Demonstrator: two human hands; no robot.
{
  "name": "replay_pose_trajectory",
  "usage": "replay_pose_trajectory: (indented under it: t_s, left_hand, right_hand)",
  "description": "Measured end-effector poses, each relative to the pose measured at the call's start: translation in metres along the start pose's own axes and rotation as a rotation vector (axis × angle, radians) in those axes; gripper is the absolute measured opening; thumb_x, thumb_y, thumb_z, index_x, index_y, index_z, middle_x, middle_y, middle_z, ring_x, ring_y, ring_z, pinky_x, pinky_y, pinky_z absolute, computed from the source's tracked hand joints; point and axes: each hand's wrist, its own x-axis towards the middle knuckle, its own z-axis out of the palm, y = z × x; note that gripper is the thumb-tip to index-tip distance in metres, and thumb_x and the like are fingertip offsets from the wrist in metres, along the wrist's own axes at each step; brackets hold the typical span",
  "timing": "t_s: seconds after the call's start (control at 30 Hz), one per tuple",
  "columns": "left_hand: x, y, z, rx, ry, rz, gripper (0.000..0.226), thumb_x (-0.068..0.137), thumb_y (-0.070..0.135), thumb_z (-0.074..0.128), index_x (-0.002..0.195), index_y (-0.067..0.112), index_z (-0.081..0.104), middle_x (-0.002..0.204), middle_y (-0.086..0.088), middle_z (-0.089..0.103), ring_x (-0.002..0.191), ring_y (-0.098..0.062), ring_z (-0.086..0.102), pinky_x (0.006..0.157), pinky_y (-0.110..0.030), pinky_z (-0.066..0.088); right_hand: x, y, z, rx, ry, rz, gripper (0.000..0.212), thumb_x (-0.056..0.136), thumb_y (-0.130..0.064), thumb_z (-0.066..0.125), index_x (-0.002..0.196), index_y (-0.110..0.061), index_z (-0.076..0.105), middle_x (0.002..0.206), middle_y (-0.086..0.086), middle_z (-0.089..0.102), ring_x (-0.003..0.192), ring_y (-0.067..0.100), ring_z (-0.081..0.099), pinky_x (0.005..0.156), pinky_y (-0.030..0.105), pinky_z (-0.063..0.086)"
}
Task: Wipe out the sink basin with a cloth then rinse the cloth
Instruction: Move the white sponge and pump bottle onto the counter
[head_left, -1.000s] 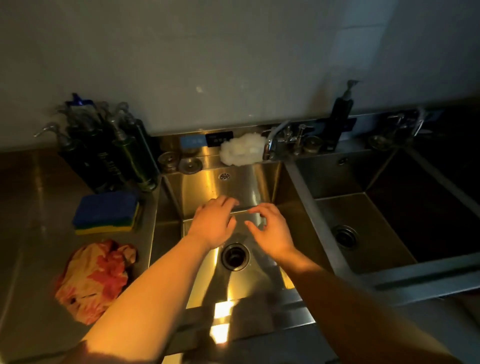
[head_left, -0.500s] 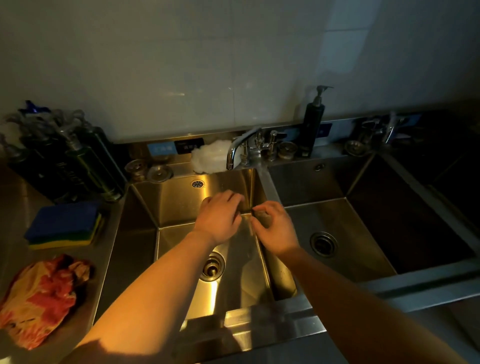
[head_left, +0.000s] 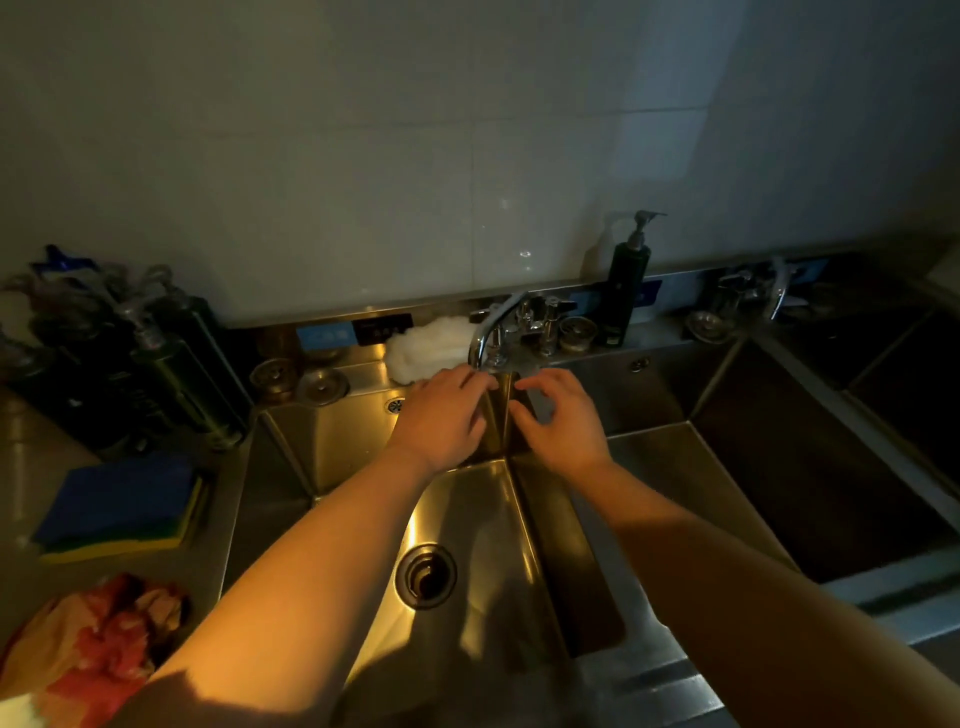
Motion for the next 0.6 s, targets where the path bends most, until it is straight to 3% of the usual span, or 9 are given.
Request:
replay_pose_trajectory:
  t_s: [0.13, 0.27, 0.5, 0.6]
  left_hand:
    - [0.019, -0.020, -0.015, 0.006, 0.064, -0.062, 0.041, 0.088, 0.025, 0.053, 0.128, 0.024, 0.047, 0.129, -0.003, 0.049, 0.113, -0.023, 0.050, 0.092, -0.040, 0.042]
    - [0.031, -0.028, -0.023, 0.029, 0.081, -0.084, 0.040, 0.090, 0.027, 0.051, 0.130, 0.025, 0.046, 0.133, -0.003, 0.048, 0.118, -0.024, 0.049, 0.096, -0.046, 0.042]
    - [0.058, -0.033, -0.020, 0.035, 0.118, -0.125, 0.039, 0.092, 0.027, 0.051, 0.131, 0.026, 0.046, 0.132, -0.001, 0.050, 0.119, -0.021, 0.049, 0.097, -0.041, 0.039]
    - [0.072, -0.035, -0.015, 0.035, 0.113, -0.178, 0.038, 0.092, 0.026, 0.052, 0.130, 0.027, 0.045, 0.133, 0.001, 0.049, 0.120, -0.020, 0.048, 0.098, -0.041, 0.039]
  right_hand:
    - [0.030, -0.020, -0.007, 0.025, 0.060, -0.045, 0.028, 0.085, -0.030, 0.063, 0.112, -0.031, 0.056, 0.130, -0.007, 0.045, 0.113, 0.005, 0.044, 0.092, 0.018, 0.037]
    - [0.046, -0.030, -0.003, 0.007, 0.059, -0.079, 0.030, 0.087, -0.029, 0.063, 0.115, -0.026, 0.056, 0.131, -0.005, 0.044, 0.111, 0.002, 0.041, 0.087, 0.012, 0.032]
    - [0.077, -0.019, -0.006, 0.029, 0.045, -0.109, 0.027, 0.086, -0.029, 0.064, 0.112, -0.027, 0.057, 0.129, -0.005, 0.045, 0.111, 0.003, 0.041, 0.094, 0.020, 0.038]
    - [0.095, -0.011, -0.007, 0.056, 0.024, -0.130, 0.028, 0.085, -0.029, 0.065, 0.112, -0.027, 0.057, 0.126, -0.006, 0.045, 0.110, 0.004, 0.045, 0.089, 0.013, 0.036]
